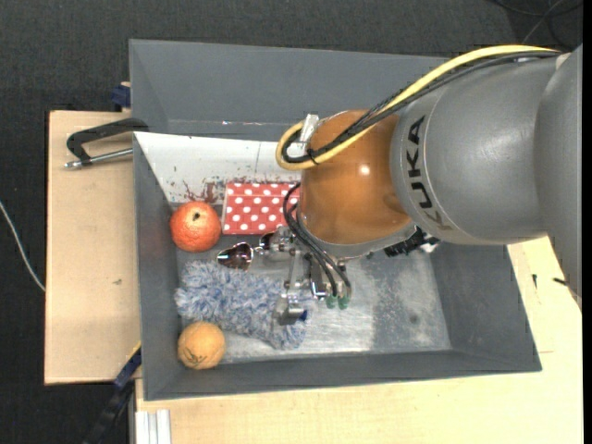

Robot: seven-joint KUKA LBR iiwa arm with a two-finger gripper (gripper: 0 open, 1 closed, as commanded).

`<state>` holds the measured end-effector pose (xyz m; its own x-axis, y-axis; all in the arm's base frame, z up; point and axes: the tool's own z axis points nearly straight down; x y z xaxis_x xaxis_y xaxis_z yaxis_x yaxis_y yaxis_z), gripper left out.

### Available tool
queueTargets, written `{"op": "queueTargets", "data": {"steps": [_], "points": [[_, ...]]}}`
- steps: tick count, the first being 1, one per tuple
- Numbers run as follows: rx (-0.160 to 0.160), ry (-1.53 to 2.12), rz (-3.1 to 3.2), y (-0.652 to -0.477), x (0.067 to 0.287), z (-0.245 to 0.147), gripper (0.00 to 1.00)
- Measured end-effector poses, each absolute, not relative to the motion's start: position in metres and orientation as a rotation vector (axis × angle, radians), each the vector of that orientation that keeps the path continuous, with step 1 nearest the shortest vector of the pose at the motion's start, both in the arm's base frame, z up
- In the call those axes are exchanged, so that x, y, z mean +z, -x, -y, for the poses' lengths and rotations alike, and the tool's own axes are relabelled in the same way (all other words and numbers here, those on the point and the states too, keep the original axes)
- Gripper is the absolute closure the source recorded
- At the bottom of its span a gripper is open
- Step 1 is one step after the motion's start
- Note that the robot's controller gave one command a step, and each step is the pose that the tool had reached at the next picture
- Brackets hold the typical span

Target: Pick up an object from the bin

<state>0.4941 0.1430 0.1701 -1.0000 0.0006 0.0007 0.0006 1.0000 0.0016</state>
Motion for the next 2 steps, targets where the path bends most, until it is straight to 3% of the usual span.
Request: {"op": "queueTargets", "data": {"steps": [1,2], "points": [[-0.003,0.001,3.141,-0.494,0.170,-0.143,0.00],[-0.006,0.053,3.148,-0.501,0.075,-0.157,1.00]]}}
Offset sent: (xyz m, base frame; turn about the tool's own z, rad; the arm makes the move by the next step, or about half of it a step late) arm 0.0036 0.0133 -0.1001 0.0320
